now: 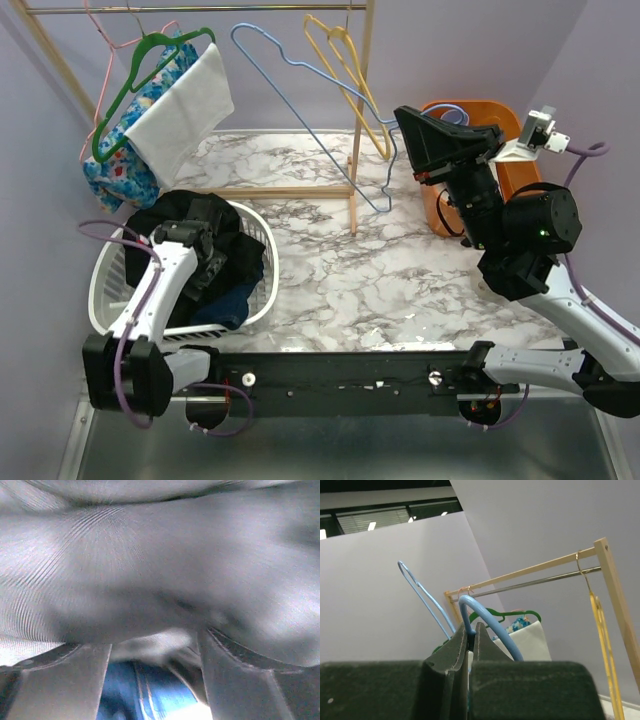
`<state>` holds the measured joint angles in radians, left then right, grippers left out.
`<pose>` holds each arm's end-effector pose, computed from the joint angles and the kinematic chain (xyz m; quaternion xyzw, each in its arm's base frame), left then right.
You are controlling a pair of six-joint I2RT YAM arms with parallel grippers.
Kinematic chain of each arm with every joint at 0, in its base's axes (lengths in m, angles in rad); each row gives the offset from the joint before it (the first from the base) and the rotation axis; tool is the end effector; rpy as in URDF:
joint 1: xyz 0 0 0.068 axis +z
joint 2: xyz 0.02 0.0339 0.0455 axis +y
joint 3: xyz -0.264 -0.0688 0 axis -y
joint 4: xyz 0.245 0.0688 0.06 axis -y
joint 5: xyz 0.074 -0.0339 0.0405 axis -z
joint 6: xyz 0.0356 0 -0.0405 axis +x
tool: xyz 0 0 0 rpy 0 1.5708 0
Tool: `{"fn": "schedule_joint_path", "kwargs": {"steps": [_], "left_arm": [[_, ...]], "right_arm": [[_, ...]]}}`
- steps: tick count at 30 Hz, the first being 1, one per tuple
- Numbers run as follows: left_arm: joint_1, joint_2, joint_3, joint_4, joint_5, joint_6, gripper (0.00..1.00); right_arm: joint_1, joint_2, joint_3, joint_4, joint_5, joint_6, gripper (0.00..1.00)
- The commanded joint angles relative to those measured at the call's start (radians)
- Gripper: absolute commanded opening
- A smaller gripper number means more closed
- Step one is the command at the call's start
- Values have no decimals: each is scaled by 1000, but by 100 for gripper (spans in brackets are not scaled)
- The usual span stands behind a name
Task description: Remove the skirt from the hanger
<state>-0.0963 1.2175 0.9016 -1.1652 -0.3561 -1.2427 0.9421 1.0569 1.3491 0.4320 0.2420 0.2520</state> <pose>0.1901 -0.0059 0.2352 -0.5399 0.8218 0.1114 0.1444 0.1180 0.1477 0.5434 -0.0344 0.4210 0.4678 0.7764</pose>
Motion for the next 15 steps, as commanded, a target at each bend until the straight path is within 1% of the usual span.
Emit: {"fn": "schedule_joint_path", "kwargs": {"steps": [1, 2, 3, 4, 5, 6, 7, 8, 9, 10, 11, 13, 15], "left_arm": [[-78, -154, 223, -31, -218, 101, 81], [-80, -173, 253, 28, -171, 150, 81], [-80, -191, 260, 62, -144, 242, 82], [-82, -231, 261, 96, -118, 283, 82], [-82, -254, 246, 172, -84, 323, 82], [-82, -277, 235, 214, -22, 374, 82], [-82, -323, 221, 249, 17, 446, 82], [-82, -346, 203, 316, 54, 497, 82], [-82, -367, 200, 343, 127, 537, 82], [-82, -409, 198, 369, 155, 608, 82], [-82, -427, 207, 404, 179, 633, 82], [-82, -478, 220, 441, 253, 695, 82], [-82, -495, 255, 464, 261, 749, 83]], "right_arm": [[-2, 6, 60, -139, -77, -82, 1], [0, 21, 97, -216, -99, -97, 1], [-2, 31, 119, -263, -125, -118, 1], [-2, 37, 137, -310, -179, -128, 1], [0, 46, 153, -397, -214, -141, 1], [-2, 61, 182, -429, -236, -169, 1], [0, 67, 195, -500, -309, -181, 1], [-2, 72, 208, -586, -326, -189, 1], [0, 77, 223, -626, -343, -207, 1], [0, 78, 228, -665, -372, -220, 1], [-2, 72, 228, -729, -380, -232, 1], [-2, 52, 223, -782, -385, -283, 1], [-2, 32, 217, -844, -386, -321, 1]]}}
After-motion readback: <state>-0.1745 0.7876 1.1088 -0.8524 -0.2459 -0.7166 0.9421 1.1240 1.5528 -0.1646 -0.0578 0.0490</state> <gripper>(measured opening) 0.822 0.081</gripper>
